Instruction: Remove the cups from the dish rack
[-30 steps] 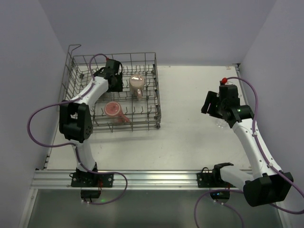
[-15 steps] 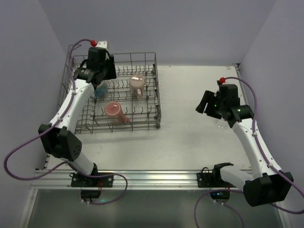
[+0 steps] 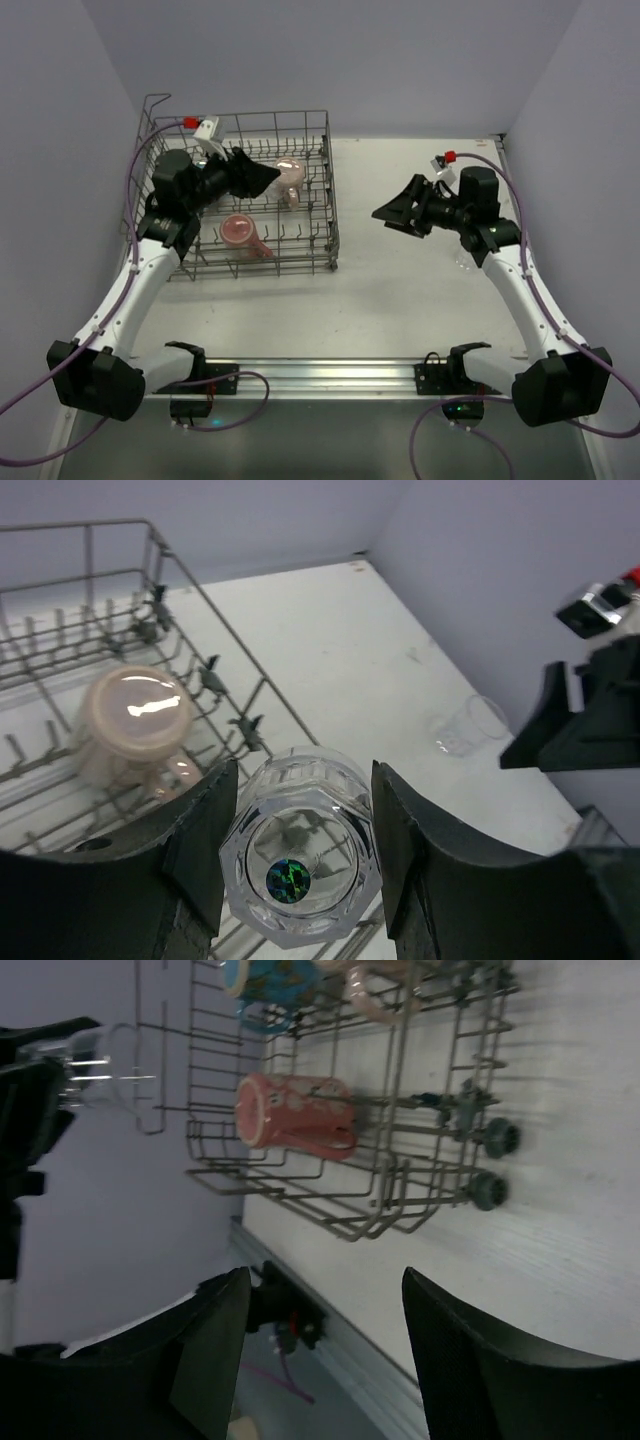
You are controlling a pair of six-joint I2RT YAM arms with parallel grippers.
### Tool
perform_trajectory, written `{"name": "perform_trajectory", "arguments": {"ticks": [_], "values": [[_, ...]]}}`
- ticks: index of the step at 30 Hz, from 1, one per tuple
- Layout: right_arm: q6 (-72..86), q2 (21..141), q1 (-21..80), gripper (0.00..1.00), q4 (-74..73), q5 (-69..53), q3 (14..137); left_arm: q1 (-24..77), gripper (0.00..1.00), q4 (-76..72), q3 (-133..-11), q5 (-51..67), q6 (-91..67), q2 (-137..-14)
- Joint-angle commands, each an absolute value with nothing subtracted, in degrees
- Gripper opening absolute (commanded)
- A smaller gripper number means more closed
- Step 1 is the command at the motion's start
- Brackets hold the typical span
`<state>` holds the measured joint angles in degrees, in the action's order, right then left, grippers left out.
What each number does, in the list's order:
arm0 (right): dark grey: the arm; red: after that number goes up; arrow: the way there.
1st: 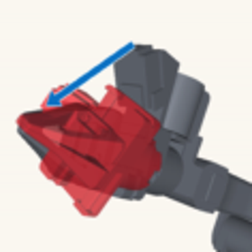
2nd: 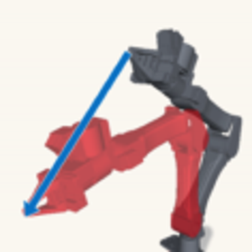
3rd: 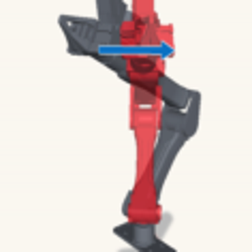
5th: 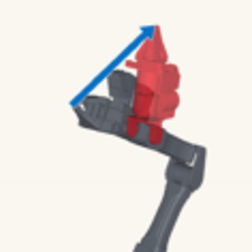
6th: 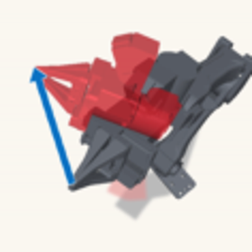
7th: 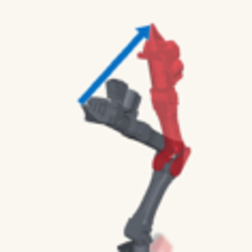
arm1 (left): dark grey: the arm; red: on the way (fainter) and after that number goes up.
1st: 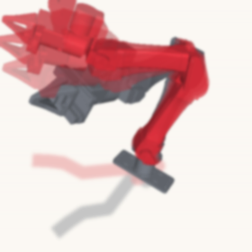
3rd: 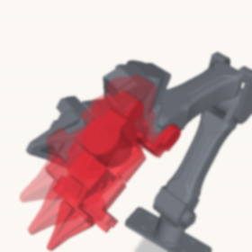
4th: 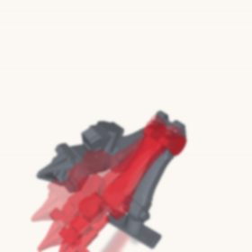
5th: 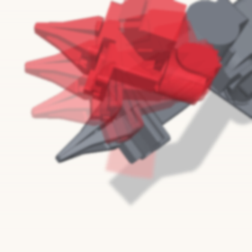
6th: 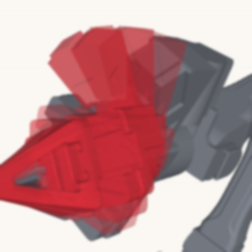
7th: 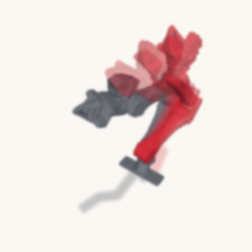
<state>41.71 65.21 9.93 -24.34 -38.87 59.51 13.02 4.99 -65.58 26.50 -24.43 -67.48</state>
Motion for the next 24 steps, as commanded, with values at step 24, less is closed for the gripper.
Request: {"name": "perform_trajectory", "arguments": {"ticks": [24], "values": [[111.35, 75.14, 26.63, 0.58, 46.84, -54.14, 48.69, 18.19, 0.00, -48.87, -42.10, 52.65, -43.60, -58.01]]}}
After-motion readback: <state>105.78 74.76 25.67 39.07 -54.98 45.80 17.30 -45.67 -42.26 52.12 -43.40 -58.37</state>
